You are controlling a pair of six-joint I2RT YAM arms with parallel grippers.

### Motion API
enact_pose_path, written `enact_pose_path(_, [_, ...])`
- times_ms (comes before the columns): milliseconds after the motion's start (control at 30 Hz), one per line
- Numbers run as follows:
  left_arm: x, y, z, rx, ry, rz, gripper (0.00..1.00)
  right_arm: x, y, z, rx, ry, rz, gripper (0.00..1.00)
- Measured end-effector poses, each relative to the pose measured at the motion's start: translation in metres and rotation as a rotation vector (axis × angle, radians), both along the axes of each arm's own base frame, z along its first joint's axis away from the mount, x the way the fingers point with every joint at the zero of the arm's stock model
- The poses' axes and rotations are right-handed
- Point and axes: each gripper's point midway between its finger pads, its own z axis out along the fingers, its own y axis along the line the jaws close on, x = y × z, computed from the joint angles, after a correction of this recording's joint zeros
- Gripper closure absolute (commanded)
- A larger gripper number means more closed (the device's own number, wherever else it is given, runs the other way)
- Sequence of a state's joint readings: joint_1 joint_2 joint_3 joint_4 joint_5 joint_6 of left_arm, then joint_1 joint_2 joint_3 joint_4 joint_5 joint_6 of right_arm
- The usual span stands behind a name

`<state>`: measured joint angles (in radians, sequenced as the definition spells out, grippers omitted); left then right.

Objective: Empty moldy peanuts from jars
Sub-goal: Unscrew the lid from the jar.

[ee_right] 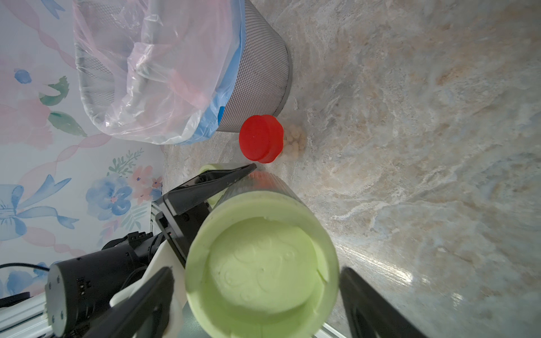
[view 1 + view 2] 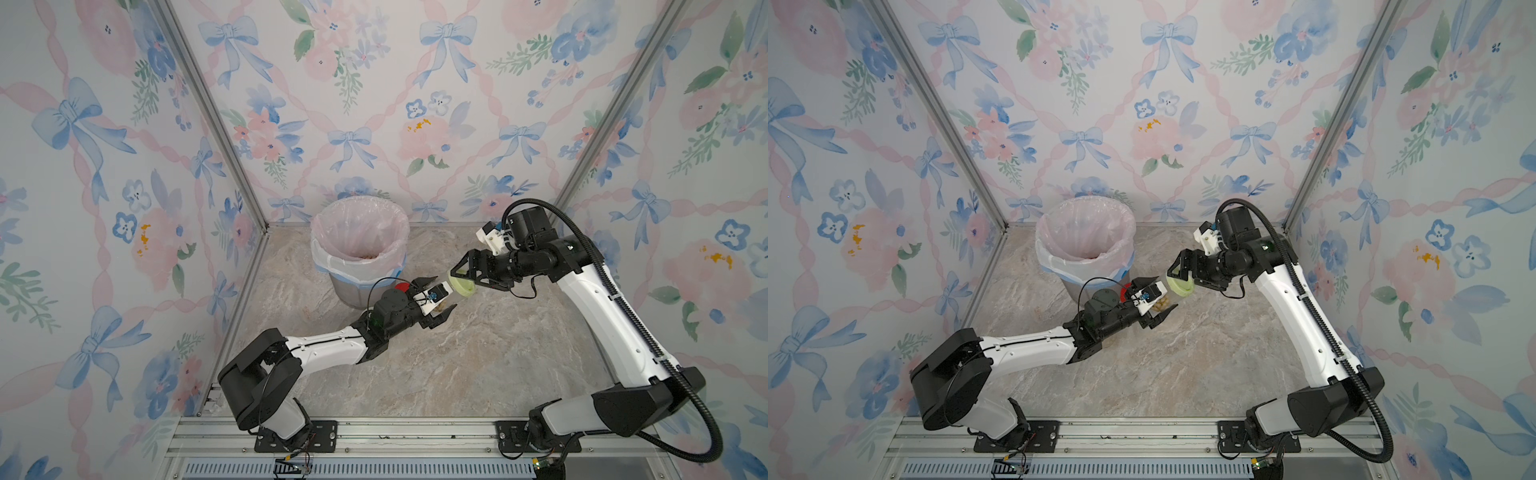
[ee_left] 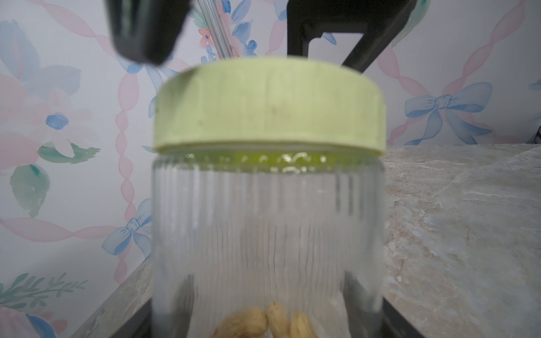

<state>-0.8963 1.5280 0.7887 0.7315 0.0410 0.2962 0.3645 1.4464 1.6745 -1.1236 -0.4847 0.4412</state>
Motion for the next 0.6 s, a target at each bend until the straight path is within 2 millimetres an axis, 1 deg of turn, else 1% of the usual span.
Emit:
enact_pose_path(333, [-0.0004, -0.0004, 0.0003, -0.001, -0.001, -0.001, 0.67, -0.0025, 0.0022, -0.0075, -0.014, 0.013, 0.011, 0.14])
enact_pose_path(533, [0.0006, 0.0004, -0.0001, 0.001, 0.000, 0.006, 0.68, -0.0014, 0.0035, -0.0090, -0.017, 0.007, 0.017, 0.26])
enact_pose_path(600, [0.0006, 0.0004, -0.0001, 0.001, 0.000, 0.007, 0.68, -0.0014, 0.0038, -0.0087, -0.018, 0.002, 0.023, 0.27])
